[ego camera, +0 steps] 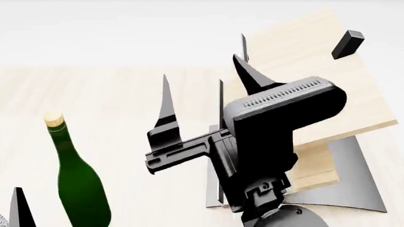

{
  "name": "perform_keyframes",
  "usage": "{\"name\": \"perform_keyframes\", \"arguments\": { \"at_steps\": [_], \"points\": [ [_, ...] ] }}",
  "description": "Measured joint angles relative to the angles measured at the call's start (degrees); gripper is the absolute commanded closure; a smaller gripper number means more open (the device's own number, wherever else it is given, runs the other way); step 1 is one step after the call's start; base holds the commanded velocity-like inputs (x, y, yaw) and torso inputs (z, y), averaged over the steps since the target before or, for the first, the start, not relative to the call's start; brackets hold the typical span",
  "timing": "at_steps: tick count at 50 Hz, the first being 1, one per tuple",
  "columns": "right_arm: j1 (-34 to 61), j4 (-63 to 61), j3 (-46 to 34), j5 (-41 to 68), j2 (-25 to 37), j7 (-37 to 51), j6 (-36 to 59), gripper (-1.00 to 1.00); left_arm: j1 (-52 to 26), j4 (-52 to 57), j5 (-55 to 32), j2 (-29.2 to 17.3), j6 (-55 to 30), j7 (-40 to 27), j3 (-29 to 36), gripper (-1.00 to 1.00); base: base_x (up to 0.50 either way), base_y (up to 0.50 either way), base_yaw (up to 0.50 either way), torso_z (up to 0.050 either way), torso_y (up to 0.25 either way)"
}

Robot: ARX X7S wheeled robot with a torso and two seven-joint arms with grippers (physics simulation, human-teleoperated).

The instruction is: Put the wine bottle on the wine rack.

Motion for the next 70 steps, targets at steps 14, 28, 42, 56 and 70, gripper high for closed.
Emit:
{"name": "perform_keyframes", "arguments": {
  "at_steps": [14, 28, 42, 56, 70],
  "points": [
    [12.7, 7.2, 3.9, 18.9, 2.0, -8.1, 20.7, -1.0, -0.1, 0.2, 0.0, -0.2, -0.2, -0.3, 0.1, -1.0, 0.0, 0.0, 0.0, 0.0, 0.0],
    [19.4, 14.6, 6.1, 30.8, 2.3, -12.4, 32.1, -1.0, -0.1, 0.1, 0.1, -0.4, -0.1, -0.5, 0.4, -1.0, 0.0, 0.0, 0.0, 0.0, 0.0],
    [24.0, 22.8, 5.9, 36.0, 0.6, -15.0, 36.7, -1.0, -0.1, 0.3, 0.0, -0.6, -0.3, -0.7, 0.5, -1.0, 0.0, 0.0, 0.0, 0.0, 0.0],
    [26.3, 27.0, 2.3, 36.4, -1.3, -17.1, 37.1, -1.0, -0.3, 0.1, 0.0, -0.8, -0.2, -1.0, 0.6, -1.0, 0.0, 0.0, 0.0, 0.0, 0.0],
    [27.2, 30.0, -2.6, 33.6, -3.0, -19.4, 34.5, -1.0, -0.4, -0.3, 0.0, -1.0, 0.1, -1.1, 0.8, -1.0, 0.0, 0.0, 0.0, 0.0, 0.0]
  ]
}}
